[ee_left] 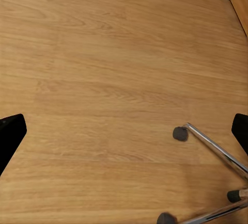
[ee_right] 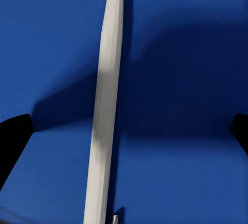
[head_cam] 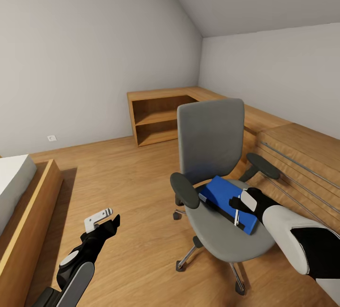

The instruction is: In the bedroom, organize the workspace by keeping the computer under the desk, ensuring the monitor is on the desk, placing the keyboard on the desk next to the monitor, placing the mouse on the desk next to the keyboard, moving the folder from the swivel chair onto the desk next to the mouse, stacking the notebook on top of the folder with the pen on top of the notebook, and positioning the swivel chair next to the desk.

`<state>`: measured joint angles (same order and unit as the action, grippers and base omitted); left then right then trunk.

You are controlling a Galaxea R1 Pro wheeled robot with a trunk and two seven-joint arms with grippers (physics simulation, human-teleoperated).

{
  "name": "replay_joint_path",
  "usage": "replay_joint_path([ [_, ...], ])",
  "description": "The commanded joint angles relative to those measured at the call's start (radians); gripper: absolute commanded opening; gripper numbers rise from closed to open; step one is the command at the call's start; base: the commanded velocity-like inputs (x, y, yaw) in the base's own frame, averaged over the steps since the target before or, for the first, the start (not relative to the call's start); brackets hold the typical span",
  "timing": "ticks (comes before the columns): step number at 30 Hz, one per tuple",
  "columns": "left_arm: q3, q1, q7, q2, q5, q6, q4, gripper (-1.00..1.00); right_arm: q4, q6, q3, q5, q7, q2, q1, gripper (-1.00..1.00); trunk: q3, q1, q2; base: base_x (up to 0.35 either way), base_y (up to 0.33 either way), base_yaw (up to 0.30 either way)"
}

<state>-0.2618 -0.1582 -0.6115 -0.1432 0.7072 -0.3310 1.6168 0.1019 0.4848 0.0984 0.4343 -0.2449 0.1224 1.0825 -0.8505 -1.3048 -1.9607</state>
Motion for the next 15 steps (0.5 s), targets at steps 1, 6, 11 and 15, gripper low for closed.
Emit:
replay_joint_path([
  [1,-0.002,-0.001,-0.008,-0.001,0.006,-0.002,0.002,1.00,0.001,0.005,-0.003,0.027,-0.005,0.000,-0.001,-1.00,-0.001,0.000,0.000,0.000,0.000,0.000],
  [6,-0.002,-0.001,-0.008,-0.001,0.006,-0.002,0.002,1.00,0.001,0.005,-0.003,0.027,-0.004,0.000,-0.001,-1.00,-0.001,0.000,0.000,0.000,0.000,0.000],
  [11,-0.002,-0.001,-0.008,-0.001,0.006,-0.002,0.002,1.00,0.002,0.005,-0.003,0.027,-0.004,0.000,-0.001,-1.00,-0.001,0.000,0.000,0.000,0.000,0.000],
  [15,-0.002,-0.001,-0.008,-0.001,0.006,-0.002,0.002,1.00,0.003,0.005,-0.003,0.027,-0.004,0.000,-0.001,-1.00,-0.001,0.000,0.000,0.000,0.000,0.000],
])
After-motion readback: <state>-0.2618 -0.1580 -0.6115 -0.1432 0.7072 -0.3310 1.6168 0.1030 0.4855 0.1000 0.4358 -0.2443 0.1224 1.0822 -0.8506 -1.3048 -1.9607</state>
